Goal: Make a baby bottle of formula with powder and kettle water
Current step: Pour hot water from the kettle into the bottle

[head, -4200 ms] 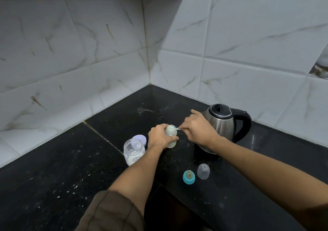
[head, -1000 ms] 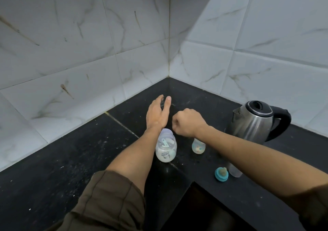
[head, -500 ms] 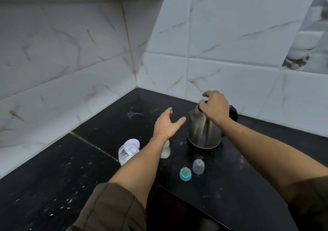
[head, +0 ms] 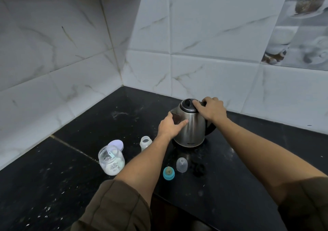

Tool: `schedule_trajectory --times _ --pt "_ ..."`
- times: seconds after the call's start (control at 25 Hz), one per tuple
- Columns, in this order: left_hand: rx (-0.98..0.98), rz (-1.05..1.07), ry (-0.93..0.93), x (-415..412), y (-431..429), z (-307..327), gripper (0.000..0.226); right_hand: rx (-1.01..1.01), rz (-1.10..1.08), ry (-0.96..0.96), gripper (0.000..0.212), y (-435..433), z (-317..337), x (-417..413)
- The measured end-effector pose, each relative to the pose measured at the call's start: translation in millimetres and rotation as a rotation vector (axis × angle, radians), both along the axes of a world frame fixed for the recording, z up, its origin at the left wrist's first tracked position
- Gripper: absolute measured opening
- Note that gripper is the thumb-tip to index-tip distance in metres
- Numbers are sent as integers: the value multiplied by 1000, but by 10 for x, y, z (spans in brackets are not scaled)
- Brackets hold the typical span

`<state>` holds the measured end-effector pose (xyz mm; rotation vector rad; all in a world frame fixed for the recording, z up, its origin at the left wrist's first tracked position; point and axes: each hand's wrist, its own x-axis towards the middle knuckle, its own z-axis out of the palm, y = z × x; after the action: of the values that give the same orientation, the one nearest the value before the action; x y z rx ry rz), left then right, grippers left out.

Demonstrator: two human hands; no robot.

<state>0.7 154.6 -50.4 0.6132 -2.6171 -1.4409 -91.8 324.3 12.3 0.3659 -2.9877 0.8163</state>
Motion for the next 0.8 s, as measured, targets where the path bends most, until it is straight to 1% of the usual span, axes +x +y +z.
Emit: schedule_trajectory --times 0.04,0.12,0.24,0.32,0.4,0.44,0.52,0.6,0.68,0.8 --pt "13 -1 2 -24 -3 -15 101 -2 4 -5 71 35 10 -28" --pt "40 -32 0 -34 -32 -15 105 -72 29 -15 74 115 10 -99" --pt "58 -87 -27 8 -93 23 101 -216 23 -105 74 194 -7 -124" --pt "18 -85 -40 27 -119 62 101 -225 -8 -136 82 202 -39 -105" --pt "-38 -60 -47 61 -145 101 109 -208 -61 -136 87 191 -69 -88" --pt "-68 -33 -58 87 -169 119 115 -230 -85 -128 87 185 -91 -88" --pt "-158 35 -79 155 -258 122 119 -334 -124 -87 80 160 -136 -73" --pt "-257 95 -109 230 -385 100 118 -386 -158 -40 70 104 -152 -51" --pt "-303 136 -142 315 -515 106 118 -365 -169 -9 61 3 -114 -24" --pt "-284 138 -192 483 -641 166 112 -331 -121 42 54 -199 38 22"
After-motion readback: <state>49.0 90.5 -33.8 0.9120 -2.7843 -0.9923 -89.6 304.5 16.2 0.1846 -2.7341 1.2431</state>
